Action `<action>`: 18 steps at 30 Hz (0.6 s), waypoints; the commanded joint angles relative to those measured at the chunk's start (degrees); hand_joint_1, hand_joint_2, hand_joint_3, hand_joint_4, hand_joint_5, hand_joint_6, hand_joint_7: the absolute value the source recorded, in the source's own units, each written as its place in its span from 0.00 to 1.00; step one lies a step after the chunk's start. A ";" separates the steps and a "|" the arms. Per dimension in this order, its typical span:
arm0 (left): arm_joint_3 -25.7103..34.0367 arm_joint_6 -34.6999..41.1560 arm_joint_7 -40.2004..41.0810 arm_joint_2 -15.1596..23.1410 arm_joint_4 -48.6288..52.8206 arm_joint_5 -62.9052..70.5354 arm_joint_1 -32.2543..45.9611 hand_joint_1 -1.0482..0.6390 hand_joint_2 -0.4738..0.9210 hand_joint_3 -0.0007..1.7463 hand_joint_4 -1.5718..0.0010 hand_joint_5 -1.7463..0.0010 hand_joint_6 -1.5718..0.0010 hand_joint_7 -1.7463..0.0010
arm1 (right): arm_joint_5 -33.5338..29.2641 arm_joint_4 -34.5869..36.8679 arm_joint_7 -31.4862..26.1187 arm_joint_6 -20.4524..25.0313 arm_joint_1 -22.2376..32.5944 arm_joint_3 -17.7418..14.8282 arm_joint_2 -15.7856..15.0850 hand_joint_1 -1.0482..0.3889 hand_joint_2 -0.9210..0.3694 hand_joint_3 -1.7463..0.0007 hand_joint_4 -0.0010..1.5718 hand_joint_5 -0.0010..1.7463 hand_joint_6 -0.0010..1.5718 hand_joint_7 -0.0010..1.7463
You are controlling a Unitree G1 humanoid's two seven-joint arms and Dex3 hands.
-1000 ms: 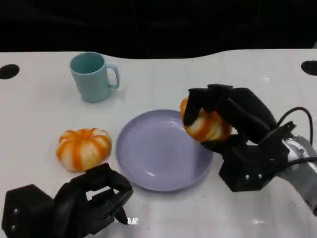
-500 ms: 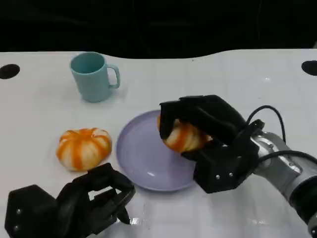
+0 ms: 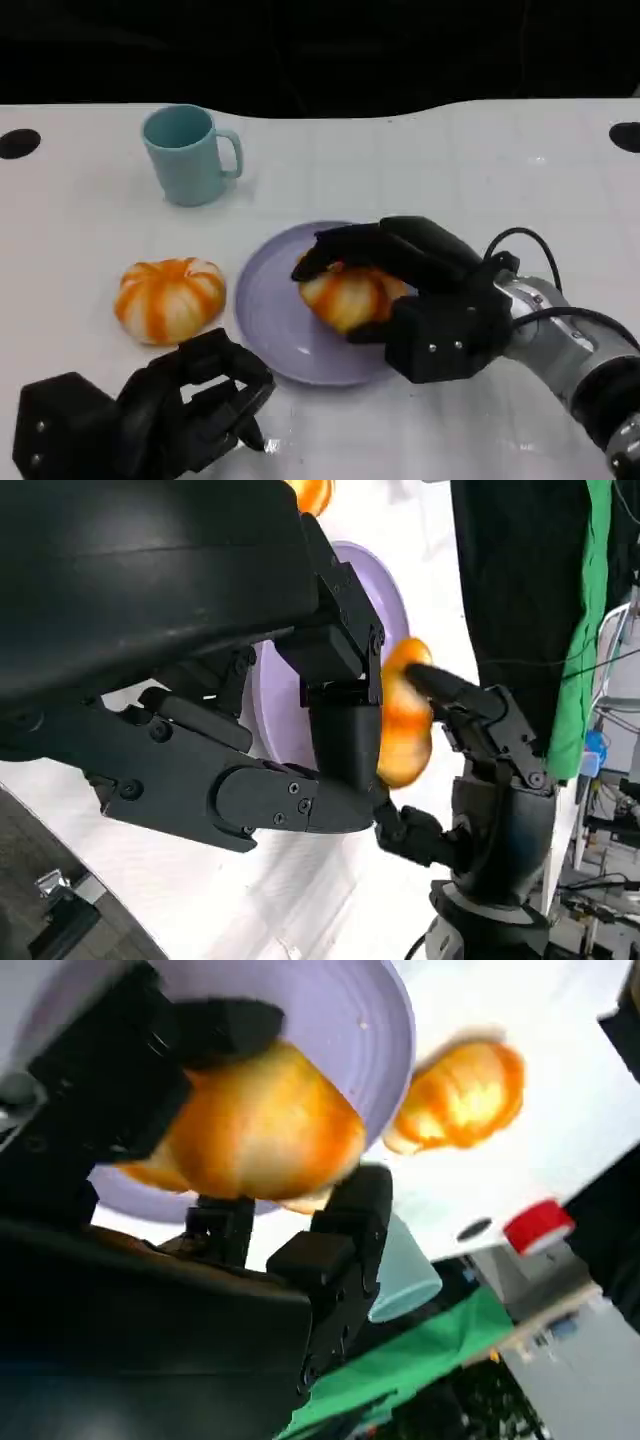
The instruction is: Grasp the bread from the table and place it into the plate.
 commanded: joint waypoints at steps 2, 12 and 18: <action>0.12 -0.56 0.51 0.47 -0.21 0.62 -0.18 0.31 1.00 0.15 0.53 0.00 0.53 0.20 | -0.35 -2.57 2.36 1.57 -1.24 0.08 -1.95 0.28 0.00 0.88 0.04 0.24 0.19 0.00; 0.32 0.37 0.82 0.32 -0.87 0.92 -0.04 0.32 1.00 0.16 0.53 0.00 0.53 0.20 | 0.86 -8.82 6.85 5.51 0.75 -0.57 -3.31 0.23 0.00 0.85 0.00 0.17 0.14 0.00; 0.40 -0.59 0.22 0.24 -0.18 0.76 -0.18 0.33 1.00 0.16 0.52 0.00 0.53 0.20 | 2.01 -12.66 9.17 6.58 2.52 -1.26 -4.71 0.23 0.00 0.85 0.00 0.15 0.12 0.00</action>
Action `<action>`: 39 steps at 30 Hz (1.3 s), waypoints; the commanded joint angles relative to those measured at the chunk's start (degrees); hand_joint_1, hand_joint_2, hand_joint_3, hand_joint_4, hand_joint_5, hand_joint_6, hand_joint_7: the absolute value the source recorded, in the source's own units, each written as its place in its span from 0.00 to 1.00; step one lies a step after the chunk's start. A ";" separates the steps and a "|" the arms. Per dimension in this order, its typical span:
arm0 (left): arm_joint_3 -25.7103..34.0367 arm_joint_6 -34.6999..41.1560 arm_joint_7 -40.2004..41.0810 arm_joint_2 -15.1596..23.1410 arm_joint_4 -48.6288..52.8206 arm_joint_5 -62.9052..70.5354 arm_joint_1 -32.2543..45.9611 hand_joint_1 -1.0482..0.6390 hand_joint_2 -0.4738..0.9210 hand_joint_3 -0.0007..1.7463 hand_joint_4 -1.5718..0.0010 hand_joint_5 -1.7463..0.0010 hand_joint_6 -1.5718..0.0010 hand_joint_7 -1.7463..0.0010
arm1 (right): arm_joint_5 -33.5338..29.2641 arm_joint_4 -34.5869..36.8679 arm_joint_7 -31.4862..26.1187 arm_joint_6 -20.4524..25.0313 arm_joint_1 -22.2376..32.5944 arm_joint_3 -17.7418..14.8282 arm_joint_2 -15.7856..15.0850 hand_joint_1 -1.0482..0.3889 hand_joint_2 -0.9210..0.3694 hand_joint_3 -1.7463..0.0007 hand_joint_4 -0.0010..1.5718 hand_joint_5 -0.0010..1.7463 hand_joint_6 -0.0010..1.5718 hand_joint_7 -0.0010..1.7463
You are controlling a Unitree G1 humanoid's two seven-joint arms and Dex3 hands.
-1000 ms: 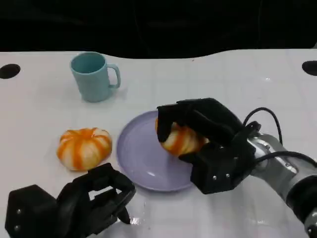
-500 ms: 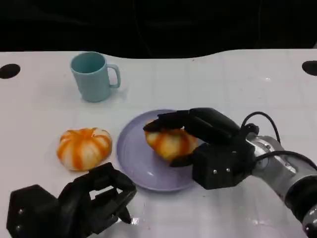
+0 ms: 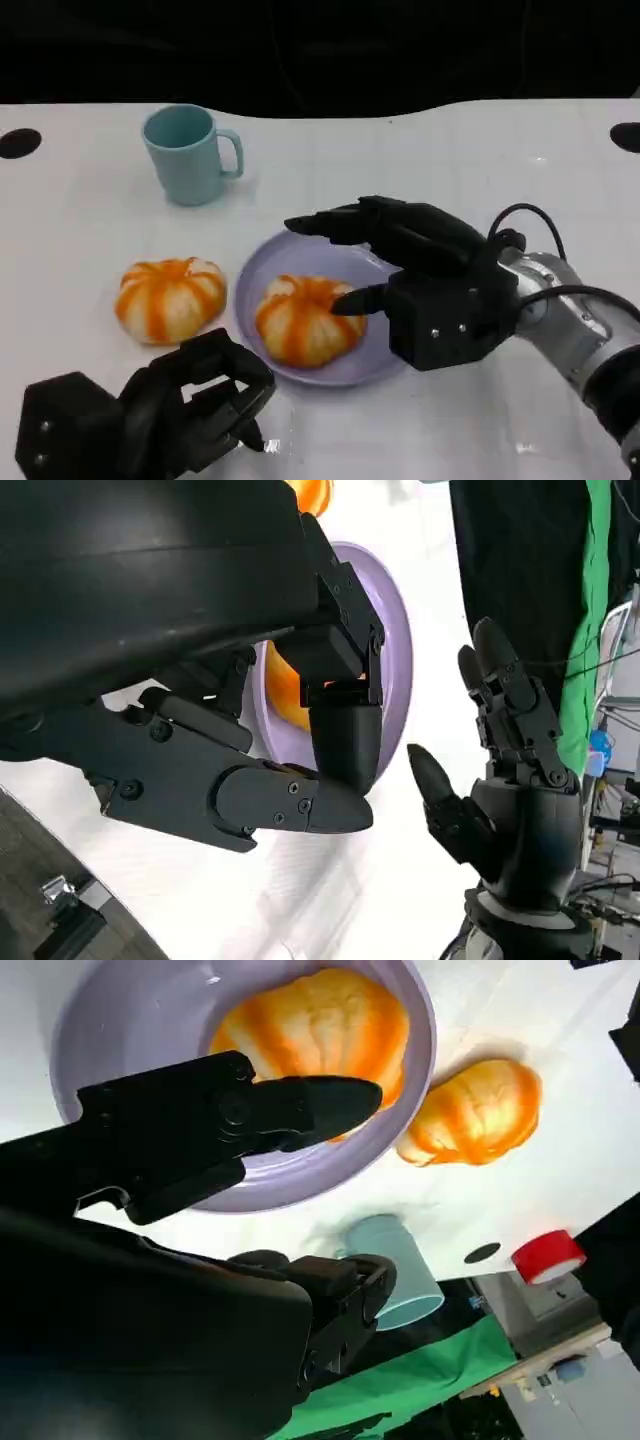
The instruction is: Grasp the bread from the table and place it into the plate.
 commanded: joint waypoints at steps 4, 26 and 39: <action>0.38 0.00 0.57 0.24 -0.32 -0.02 -0.09 0.32 1.00 0.16 0.52 0.00 0.52 0.20 | 2.78 -7.18 2.44 0.80 4.14 -2.13 -3.85 0.23 0.00 0.84 0.01 0.16 0.13 0.00; 0.32 -1.53 0.46 -0.18 1.19 0.68 -0.66 0.31 1.00 0.16 0.53 0.00 0.53 0.20 | 13.11 -29.65 4.67 -2.91 25.57 -13.16 -15.52 0.55 0.02 1.00 0.36 0.49 0.49 0.08; 0.29 -0.70 0.51 -0.32 0.40 0.28 -0.29 0.32 1.00 0.17 0.54 0.00 0.53 0.20 | 13.18 -34.80 5.21 -4.86 33.39 -16.01 -19.40 0.67 0.02 1.00 0.48 0.71 0.67 0.16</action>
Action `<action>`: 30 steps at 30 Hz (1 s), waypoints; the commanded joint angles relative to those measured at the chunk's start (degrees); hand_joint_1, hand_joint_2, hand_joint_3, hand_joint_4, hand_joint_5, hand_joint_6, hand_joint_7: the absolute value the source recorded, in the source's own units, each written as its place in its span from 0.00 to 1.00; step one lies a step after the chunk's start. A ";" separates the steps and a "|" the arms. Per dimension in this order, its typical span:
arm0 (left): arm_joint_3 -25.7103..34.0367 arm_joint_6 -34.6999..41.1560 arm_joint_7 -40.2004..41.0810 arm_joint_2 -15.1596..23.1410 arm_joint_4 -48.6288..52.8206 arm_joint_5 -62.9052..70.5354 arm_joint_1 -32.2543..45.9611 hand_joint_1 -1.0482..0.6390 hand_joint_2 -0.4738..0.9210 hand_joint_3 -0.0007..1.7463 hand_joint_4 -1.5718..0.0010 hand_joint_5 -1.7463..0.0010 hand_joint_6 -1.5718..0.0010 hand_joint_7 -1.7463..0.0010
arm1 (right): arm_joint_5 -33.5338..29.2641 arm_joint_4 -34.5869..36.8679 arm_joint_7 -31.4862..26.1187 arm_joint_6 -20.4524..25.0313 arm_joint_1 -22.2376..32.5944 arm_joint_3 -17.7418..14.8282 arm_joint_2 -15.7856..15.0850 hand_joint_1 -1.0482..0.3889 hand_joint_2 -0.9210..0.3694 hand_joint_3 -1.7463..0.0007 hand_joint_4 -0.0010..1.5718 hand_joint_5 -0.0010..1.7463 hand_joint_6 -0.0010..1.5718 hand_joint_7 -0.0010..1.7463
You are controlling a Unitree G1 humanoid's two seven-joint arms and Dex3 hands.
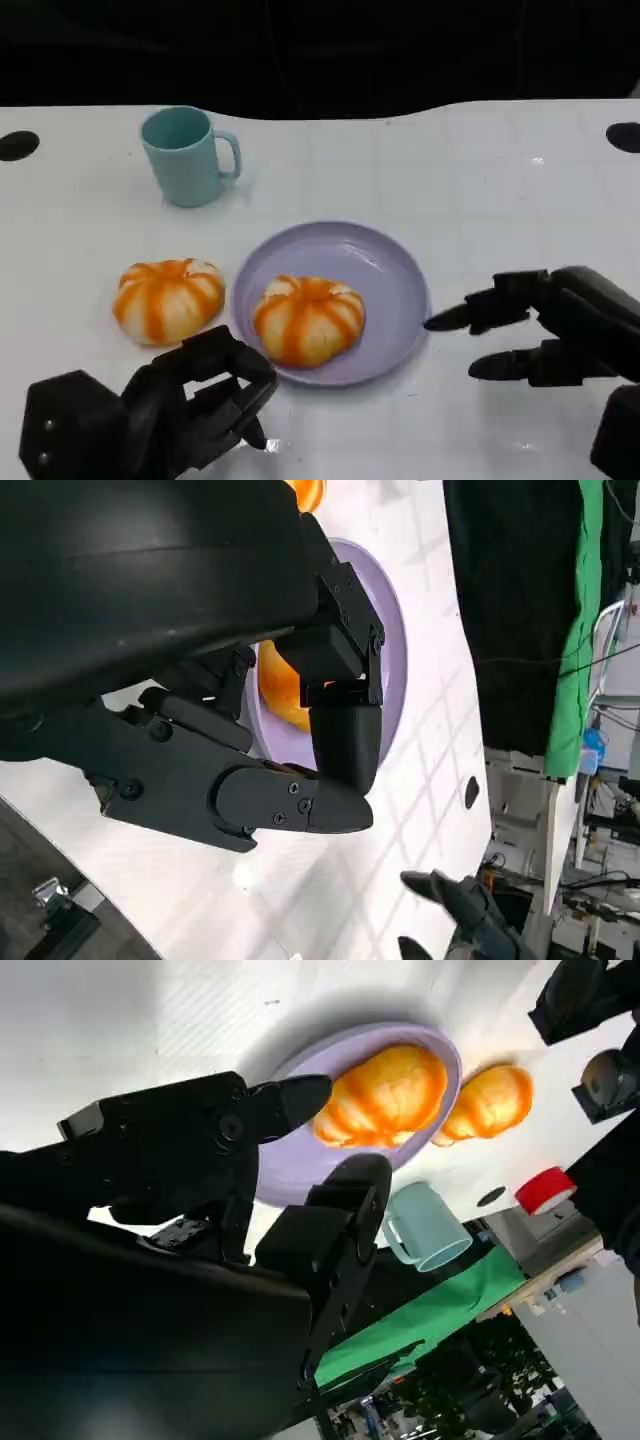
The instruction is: Grasp the bread from the table and place it into the plate.
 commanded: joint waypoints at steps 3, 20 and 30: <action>0.35 0.13 0.37 0.27 -0.88 -0.51 0.41 0.32 1.00 0.17 0.54 0.00 0.53 0.20 | -0.60 -4.28 1.23 1.63 4.23 -1.76 -2.99 0.67 0.00 0.99 0.52 0.73 0.70 0.19; 0.54 1.17 0.52 0.70 -2.19 -0.44 0.95 0.31 1.00 0.15 0.54 0.00 0.53 0.20 | -5.35 -3.47 -1.63 1.07 7.49 -1.17 -3.12 0.68 0.41 0.31 0.51 0.99 0.56 0.62; 1.00 0.64 -0.07 0.90 -1.50 -0.65 0.67 0.31 1.00 0.15 0.53 0.00 0.53 0.21 | -6.48 0.57 -5.38 -2.10 6.21 -0.84 -1.89 0.69 0.44 0.25 0.54 1.00 0.49 0.83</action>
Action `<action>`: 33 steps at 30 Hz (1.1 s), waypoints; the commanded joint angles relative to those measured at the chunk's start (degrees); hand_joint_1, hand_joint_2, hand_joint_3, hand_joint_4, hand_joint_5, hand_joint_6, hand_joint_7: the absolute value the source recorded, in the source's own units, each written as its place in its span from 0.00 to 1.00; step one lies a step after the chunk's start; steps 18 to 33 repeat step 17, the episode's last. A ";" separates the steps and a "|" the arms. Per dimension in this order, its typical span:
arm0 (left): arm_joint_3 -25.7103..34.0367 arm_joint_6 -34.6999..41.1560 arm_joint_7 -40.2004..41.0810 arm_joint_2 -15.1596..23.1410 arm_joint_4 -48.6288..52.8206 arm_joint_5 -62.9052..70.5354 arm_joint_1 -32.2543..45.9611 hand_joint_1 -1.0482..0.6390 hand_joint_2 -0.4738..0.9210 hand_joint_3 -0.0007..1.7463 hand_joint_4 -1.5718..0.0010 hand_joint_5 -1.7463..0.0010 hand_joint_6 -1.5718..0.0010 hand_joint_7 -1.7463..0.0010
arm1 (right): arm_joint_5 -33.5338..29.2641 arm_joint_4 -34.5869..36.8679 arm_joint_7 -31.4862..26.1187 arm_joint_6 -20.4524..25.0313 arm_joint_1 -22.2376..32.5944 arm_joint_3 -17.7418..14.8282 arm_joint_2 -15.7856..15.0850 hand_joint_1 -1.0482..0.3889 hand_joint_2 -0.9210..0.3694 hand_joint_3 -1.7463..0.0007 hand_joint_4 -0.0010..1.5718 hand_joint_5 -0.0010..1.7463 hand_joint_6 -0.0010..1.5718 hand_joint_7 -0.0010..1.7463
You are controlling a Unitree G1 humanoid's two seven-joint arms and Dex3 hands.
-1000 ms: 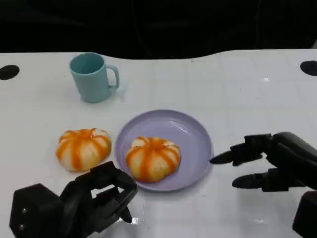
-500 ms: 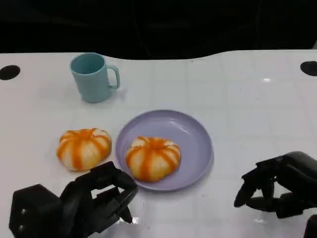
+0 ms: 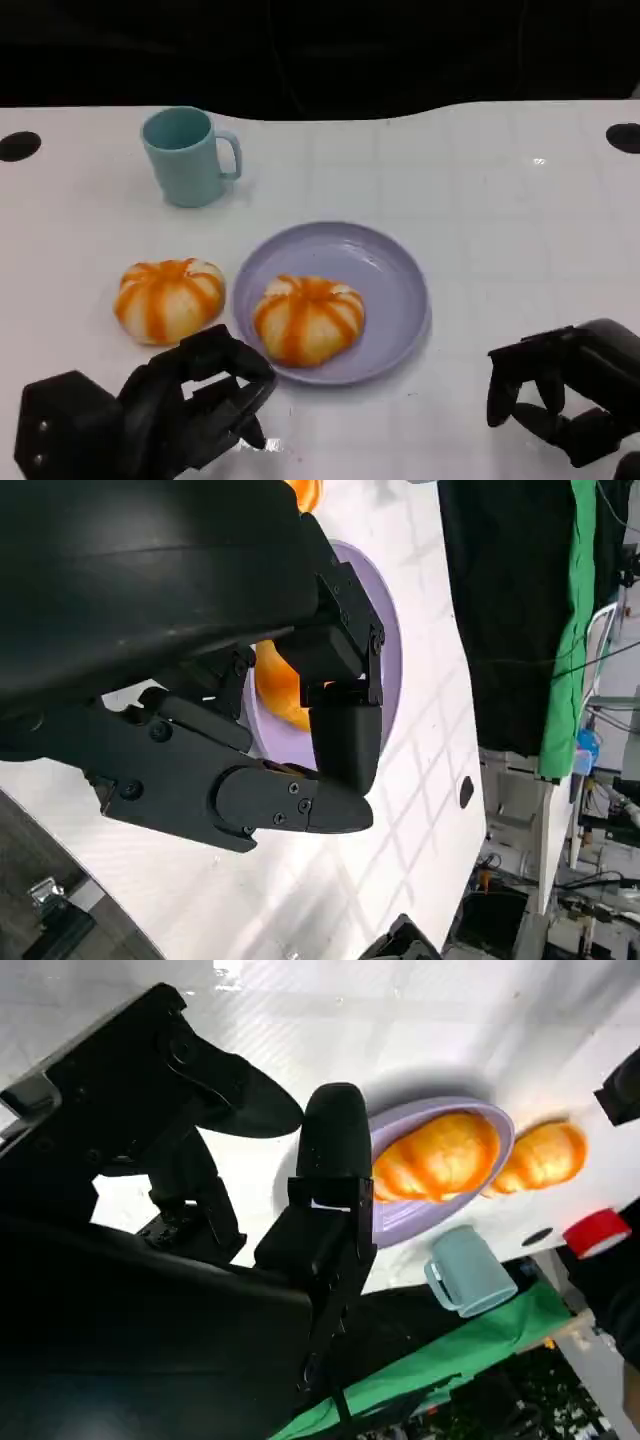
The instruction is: Grasp the bread from the table and place it into the plate.
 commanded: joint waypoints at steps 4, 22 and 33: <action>0.62 -0.35 -0.14 0.83 0.18 -0.42 0.08 0.31 1.00 0.15 0.53 0.00 0.52 0.21 | -0.66 1.06 -0.60 -0.27 -0.93 0.23 -0.33 0.69 0.44 0.25 0.54 1.00 0.48 0.84; 0.77 -0.74 -0.67 1.04 0.02 -0.93 0.47 0.30 1.00 0.15 0.54 0.00 0.53 0.21 | -1.06 1.44 -0.79 -0.62 -1.35 0.40 -0.36 0.69 0.44 0.27 0.55 1.00 0.51 0.82; 0.77 -0.74 -0.67 1.04 0.02 -0.93 0.47 0.30 1.00 0.15 0.54 0.00 0.53 0.21 | -1.06 1.44 -0.79 -0.62 -1.35 0.40 -0.36 0.69 0.44 0.27 0.55 1.00 0.51 0.82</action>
